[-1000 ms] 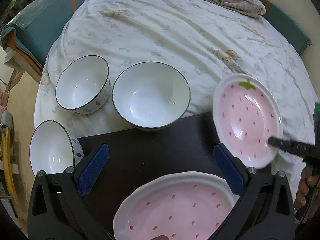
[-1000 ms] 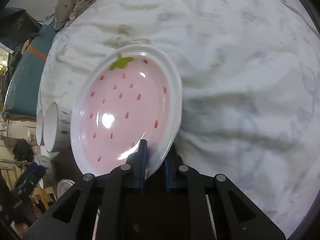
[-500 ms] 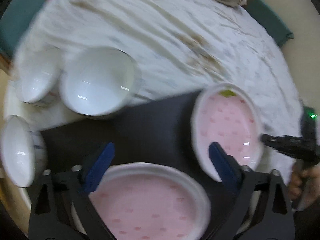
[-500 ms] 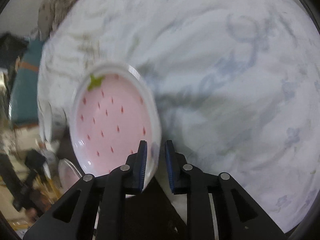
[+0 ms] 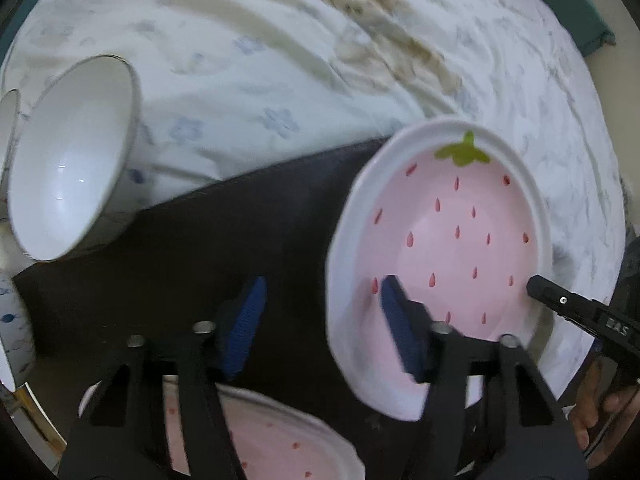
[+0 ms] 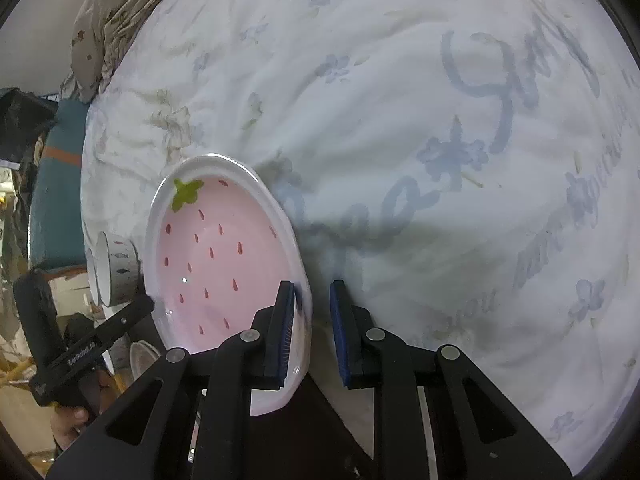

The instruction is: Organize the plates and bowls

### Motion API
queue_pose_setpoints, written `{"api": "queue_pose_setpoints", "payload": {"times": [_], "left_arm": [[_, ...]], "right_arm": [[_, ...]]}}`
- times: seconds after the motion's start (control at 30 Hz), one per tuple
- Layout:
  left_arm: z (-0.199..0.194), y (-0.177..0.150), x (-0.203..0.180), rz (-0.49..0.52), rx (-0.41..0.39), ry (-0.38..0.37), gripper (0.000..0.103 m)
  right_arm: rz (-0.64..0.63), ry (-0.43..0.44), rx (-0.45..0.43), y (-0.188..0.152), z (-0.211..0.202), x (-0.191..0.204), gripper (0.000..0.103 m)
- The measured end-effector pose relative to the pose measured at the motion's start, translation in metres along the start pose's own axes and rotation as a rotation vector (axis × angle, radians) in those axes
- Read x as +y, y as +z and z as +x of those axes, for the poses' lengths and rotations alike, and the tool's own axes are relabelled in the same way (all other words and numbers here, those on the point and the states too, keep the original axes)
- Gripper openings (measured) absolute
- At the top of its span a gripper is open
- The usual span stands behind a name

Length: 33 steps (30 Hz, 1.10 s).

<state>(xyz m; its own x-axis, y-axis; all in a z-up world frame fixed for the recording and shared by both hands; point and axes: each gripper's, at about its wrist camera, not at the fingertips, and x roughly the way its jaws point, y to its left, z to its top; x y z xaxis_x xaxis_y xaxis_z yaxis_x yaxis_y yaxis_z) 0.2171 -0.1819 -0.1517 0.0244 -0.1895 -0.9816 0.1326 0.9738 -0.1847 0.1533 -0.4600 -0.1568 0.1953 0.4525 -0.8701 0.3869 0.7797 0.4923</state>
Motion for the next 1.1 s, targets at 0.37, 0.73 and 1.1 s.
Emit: {"api": "queue_pose_setpoints", "payload": {"times": [0.37, 0.73, 1.1], "left_arm": [[0.007, 0.008, -0.020, -0.013, -0.004, 0.012, 0.035], [0.003, 0.016, -0.019, -0.021, -0.021, -0.023, 0.029], [-0.028, -0.003, -0.006, -0.029, -0.053, -0.017, 0.022]], "right_arm": [[-0.003, -0.001, -0.004, -0.003, 0.007, 0.000, 0.021], [-0.043, 0.004, 0.007, -0.006, 0.022, 0.011, 0.026], [-0.119, -0.006, -0.100, -0.010, -0.001, 0.028, 0.028]]}}
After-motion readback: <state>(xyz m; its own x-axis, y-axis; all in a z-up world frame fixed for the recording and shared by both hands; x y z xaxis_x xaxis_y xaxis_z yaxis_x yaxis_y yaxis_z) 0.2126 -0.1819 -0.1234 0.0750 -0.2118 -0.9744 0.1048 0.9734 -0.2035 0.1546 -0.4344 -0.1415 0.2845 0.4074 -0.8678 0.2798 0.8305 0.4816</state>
